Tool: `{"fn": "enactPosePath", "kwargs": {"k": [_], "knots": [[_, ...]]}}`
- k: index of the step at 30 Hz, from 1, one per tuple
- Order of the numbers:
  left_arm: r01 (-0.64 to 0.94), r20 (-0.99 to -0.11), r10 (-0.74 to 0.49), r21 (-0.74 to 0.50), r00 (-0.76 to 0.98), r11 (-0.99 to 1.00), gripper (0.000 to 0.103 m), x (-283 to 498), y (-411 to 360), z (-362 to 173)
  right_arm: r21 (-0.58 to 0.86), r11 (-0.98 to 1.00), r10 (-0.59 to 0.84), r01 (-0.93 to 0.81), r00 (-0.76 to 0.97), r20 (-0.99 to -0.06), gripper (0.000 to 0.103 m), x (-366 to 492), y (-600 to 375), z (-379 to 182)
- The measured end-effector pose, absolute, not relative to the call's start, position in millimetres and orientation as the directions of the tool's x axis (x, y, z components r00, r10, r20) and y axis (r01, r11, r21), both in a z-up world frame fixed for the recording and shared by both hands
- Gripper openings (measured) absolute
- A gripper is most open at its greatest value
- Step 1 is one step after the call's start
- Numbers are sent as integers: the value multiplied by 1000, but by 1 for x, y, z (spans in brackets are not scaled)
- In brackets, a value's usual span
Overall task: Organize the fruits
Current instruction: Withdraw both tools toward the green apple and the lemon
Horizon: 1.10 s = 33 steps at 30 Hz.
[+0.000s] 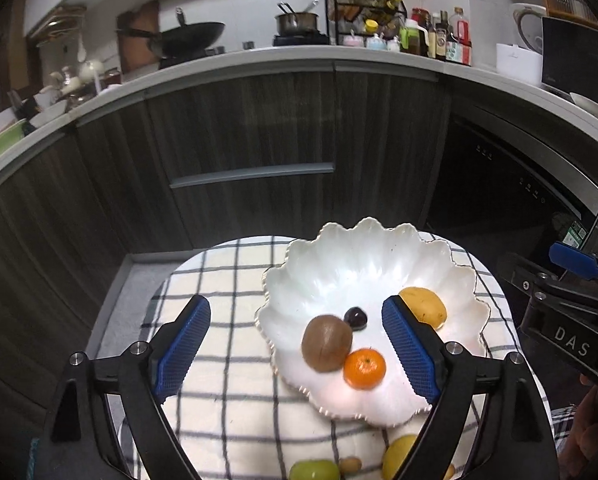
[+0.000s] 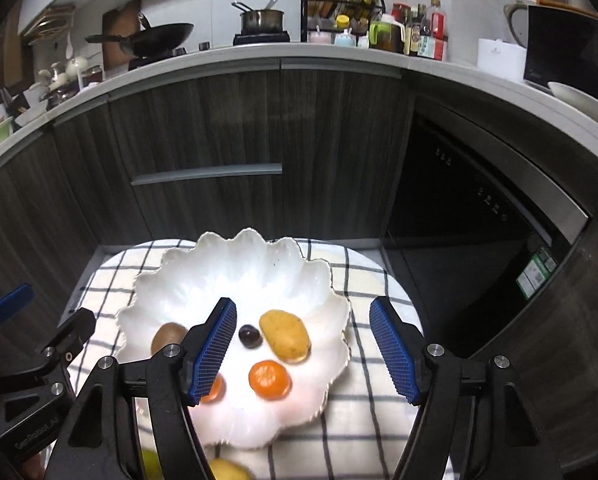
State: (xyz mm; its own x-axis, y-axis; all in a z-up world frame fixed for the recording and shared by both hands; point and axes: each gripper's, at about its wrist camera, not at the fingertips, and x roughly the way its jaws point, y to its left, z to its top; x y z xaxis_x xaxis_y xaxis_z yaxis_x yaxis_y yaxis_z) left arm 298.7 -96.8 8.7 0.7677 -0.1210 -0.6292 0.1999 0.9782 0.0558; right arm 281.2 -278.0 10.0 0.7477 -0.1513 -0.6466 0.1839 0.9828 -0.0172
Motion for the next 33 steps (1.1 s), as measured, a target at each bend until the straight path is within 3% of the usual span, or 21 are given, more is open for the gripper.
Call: {"fn": "enactPosePath", "kwargs": {"k": [18,33], "knots": [[141,-648,-54,82,760,987,90,219,-50,-49,-3,993,-84,121,668,-739,70,220,-232,-49],[104,-722,-12,83,692,991,90,210,-28,-106,-40,996,-74,74,549,-833,70,219,-207,-123]]}}
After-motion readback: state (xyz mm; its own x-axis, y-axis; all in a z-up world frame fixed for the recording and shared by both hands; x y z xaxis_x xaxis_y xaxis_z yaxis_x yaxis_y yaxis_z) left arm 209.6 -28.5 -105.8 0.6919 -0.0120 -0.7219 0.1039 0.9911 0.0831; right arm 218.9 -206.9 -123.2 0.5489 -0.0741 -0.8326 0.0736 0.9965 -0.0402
